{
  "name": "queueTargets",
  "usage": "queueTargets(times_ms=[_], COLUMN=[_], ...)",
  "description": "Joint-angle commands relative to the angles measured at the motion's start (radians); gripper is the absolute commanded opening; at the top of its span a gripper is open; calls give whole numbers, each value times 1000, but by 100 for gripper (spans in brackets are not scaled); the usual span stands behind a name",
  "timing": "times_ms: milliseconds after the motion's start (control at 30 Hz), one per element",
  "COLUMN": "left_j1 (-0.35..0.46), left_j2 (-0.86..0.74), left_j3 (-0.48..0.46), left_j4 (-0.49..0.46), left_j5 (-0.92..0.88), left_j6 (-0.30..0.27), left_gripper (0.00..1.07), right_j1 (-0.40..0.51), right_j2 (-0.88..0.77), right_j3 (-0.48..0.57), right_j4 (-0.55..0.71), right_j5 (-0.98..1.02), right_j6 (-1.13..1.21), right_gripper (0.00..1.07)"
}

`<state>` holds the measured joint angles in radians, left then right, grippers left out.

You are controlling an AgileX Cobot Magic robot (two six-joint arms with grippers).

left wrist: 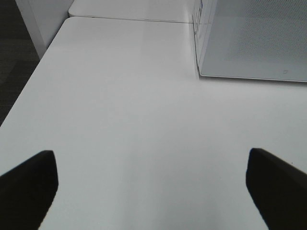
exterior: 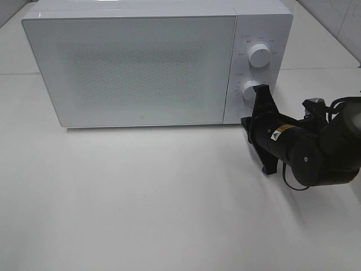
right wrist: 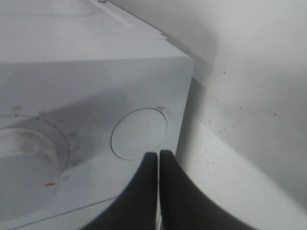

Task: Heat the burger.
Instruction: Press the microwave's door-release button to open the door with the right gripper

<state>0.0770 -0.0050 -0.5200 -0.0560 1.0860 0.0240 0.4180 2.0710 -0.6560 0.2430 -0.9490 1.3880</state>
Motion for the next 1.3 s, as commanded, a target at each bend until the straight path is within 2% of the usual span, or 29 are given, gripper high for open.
queueTargets(times_ms=[33, 200, 1033, 1300], left_j1=[-5, -5, -5, -5], left_j2=[-16, -16, -16, -16], left_j3=[4, 4, 4, 4], left_j4=[-6, -6, -6, -6], left_j5=[-15, -15, -15, -15], left_j6=[-2, -1, -2, -2], left_gripper=[101, 101, 101, 101], right_j1=[-1, -1, -26, -26], right_j2=[3, 32, 48, 48], right_j3=[-17, -49, -51, -100], right_j4=[7, 6, 6, -16], right_j5=[0, -7, -37, -31], right_j6=[-2, -2, 2, 6], right_gripper=[0, 0, 0, 0])
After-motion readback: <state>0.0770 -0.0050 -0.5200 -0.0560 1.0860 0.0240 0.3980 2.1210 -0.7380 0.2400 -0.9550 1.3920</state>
